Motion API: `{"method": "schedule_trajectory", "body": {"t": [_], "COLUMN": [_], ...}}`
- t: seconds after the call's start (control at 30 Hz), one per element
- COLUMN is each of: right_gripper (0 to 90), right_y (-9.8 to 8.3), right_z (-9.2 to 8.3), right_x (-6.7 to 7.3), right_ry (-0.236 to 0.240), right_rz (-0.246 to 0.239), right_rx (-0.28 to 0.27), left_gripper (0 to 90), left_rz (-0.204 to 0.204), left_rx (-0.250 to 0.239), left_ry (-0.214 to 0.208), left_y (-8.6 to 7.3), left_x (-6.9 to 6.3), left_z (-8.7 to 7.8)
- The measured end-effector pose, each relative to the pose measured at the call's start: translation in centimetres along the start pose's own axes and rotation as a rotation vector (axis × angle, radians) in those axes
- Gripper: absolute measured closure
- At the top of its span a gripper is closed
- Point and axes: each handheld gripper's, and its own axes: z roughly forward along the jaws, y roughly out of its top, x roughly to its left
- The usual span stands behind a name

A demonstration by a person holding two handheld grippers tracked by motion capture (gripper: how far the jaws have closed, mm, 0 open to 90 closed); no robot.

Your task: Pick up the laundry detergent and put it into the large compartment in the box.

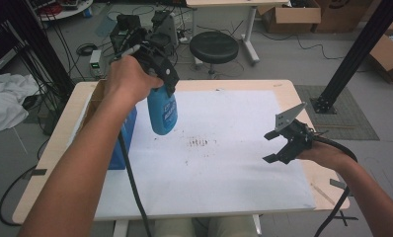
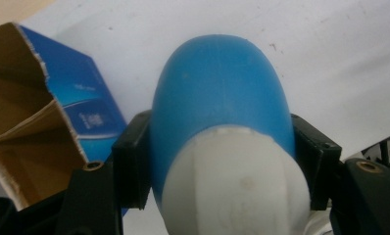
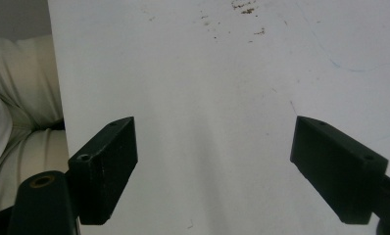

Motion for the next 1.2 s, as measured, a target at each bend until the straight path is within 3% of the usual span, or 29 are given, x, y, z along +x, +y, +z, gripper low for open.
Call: {"method": "schedule_trajectory", "body": {"t": [0.33,0.53,0.83,1.2], "right_gripper": [17.5,17.5,17.5,17.5], "right_y": [0.4,0.6,0.6,0.3], "right_z": [0.3,0.6,0.8,0.8], "right_x": [-0.2,-0.2,-0.3,-0.5], "right_ry": [0.007,0.012,0.014,0.014], "right_rz": [-0.009,-0.014,-0.015,-0.003], "right_rx": [-0.012,-0.015,-0.021,-0.021], "left_gripper": [38.1,38.0,38.0,38.1], "left_rz": [-0.076,-0.155,-0.265,-0.337], "left_rx": [-0.003,-0.032,-0.061,-0.073], "left_ry": [0.006,0.009,0.050,0.121], "left_y": [-1.2,-2.2,-3.9,-5.3], "left_x": [2.5,4.7,8.3,10.8], "left_z": [-1.7,-3.0,-4.6,-4.5]}}
